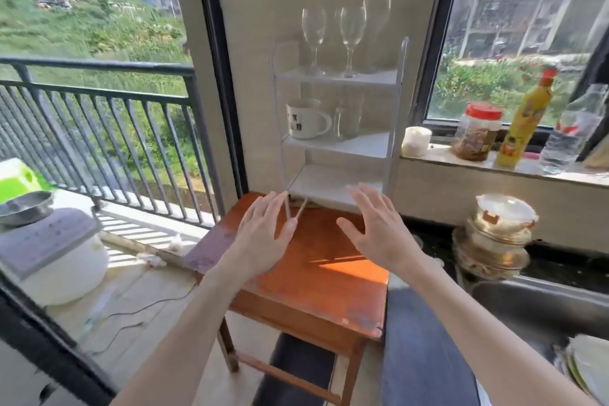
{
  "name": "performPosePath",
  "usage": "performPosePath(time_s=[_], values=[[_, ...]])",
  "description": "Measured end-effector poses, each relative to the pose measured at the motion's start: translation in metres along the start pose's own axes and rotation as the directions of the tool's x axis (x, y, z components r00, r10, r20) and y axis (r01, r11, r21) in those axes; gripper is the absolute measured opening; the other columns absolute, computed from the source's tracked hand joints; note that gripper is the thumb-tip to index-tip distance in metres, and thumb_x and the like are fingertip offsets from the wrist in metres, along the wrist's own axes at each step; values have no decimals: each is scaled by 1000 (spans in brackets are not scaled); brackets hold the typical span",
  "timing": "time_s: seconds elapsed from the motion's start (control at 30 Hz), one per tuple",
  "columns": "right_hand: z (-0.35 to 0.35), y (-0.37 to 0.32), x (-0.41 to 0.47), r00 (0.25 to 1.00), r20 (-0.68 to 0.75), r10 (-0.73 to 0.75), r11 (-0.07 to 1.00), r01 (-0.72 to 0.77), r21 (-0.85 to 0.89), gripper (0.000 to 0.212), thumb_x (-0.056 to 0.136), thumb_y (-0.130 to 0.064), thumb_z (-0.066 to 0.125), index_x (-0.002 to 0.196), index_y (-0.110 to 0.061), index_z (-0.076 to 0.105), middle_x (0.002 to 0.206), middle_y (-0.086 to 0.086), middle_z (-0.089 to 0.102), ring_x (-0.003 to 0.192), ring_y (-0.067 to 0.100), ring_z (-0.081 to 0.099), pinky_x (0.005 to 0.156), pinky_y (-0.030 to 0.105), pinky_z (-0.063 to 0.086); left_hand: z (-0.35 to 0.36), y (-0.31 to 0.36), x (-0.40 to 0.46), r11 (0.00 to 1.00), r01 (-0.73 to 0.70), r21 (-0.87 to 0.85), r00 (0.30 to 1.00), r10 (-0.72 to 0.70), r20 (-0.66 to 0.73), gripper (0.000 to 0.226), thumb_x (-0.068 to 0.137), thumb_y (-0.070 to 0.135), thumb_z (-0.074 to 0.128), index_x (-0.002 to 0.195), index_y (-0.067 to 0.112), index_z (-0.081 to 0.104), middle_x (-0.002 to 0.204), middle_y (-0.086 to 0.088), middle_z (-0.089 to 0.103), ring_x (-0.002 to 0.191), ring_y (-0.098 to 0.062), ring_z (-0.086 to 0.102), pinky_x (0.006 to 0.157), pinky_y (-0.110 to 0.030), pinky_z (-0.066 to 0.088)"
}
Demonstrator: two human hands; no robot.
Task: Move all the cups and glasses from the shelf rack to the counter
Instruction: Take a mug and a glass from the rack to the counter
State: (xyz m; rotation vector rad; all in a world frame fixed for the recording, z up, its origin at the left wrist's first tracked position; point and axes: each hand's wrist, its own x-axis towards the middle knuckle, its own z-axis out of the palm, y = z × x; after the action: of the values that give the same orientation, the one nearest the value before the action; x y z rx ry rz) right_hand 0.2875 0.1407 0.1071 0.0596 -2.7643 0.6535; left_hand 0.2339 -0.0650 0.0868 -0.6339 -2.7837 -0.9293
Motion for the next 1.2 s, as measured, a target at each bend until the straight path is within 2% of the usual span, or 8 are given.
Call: performPosePath(time_s=[0.1, 0.33, 0.53, 0.7, 0.8, 0.93, 1.07, 1.2], values=[[5, 8, 41, 999, -34, 37, 999, -36, 32, 61, 92, -38, 47, 145, -20, 23, 154, 6, 23, 141, 23, 17, 113, 36, 17, 6, -11, 47, 992, -85, -93, 996, 88, 30, 53, 94, 38, 37, 143, 23, 24, 152, 0, 25, 140, -13, 15, 111, -24, 9], [19, 31, 131, 996, -69, 62, 990, -52, 131, 59, 93, -33, 46, 144, -16, 23, 153, 2, 24, 140, 19, 21, 111, 30, 19, 21, -28, 142, 964, -133, -229, 984, 156, 83, 52, 95, 36, 39, 143, 26, 24, 151, 4, 26, 139, -8, 19, 109, -22, 14], [26, 53, 214, 964, -55, 259, 838, -196, 509, 46, 95, -25, 43, 140, -20, 35, 142, 1, 43, 133, 18, 37, 111, 34, 28, 32, -26, 228, 926, -129, -356, 986, 157, 52, 50, 94, 37, 41, 141, 23, 31, 147, 6, 34, 127, 3, 28, 107, -20, 21], [25, 66, 256, 948, 32, 317, 561, -215, 799, 33, 96, -17, 41, 126, -22, 52, 112, -13, 58, 106, 8, 55, 95, 37, 48, 42, -9, 285, 728, 69, -682, 989, 37, 140, 40, 97, 17, 39, 135, 4, 39, 140, -17, 44, 130, -30, 40, 112, -43, 27], [26, 70, 268, 948, 39, 317, 486, -198, 851, 26, 97, -18, 38, 107, -30, 59, 109, -4, 62, 106, 14, 57, 89, 36, 51, 50, -7, 302, 621, 175, -764, 984, -78, 162, 39, 94, 35, 44, 126, 14, 50, 123, -3, 57, 108, -12, 55, 102, -38, 40], [27, 70, 281, 933, 41, 358, 527, -238, 816, 30, 97, -20, 40, 118, -11, 59, 116, 9, 62, 105, 19, 58, 85, 33, 53, 56, -3, 319, 457, 203, -866, 979, -100, 176, 20, 96, 29, 42, 96, 25, 61, 101, 7, 66, 99, -7, 61, 84, -26, 48], [29, 65, 290, 938, 41, 343, 537, -232, 811, 25, 95, -28, 43, 99, -15, 64, 89, -1, 63, 87, 13, 58, 77, 29, 51, 55, 1, 323, 386, 195, -902, 981, -95, 171, 24, 96, 26, 42, 92, 21, 65, 85, 11, 72, 89, -5, 65, 79, -27, 51], [28, 65, 292, 914, 60, 401, 491, -270, 828, 32, 93, -32, 47, 97, -5, 63, 90, 7, 59, 86, 16, 56, 74, 30, 50, 51, -8, 318, 331, 218, -918, 975, -115, 190, 22, 95, 24, 44, 98, 15, 63, 96, 0, 69, 97, -15, 62, 83, -33, 49]])
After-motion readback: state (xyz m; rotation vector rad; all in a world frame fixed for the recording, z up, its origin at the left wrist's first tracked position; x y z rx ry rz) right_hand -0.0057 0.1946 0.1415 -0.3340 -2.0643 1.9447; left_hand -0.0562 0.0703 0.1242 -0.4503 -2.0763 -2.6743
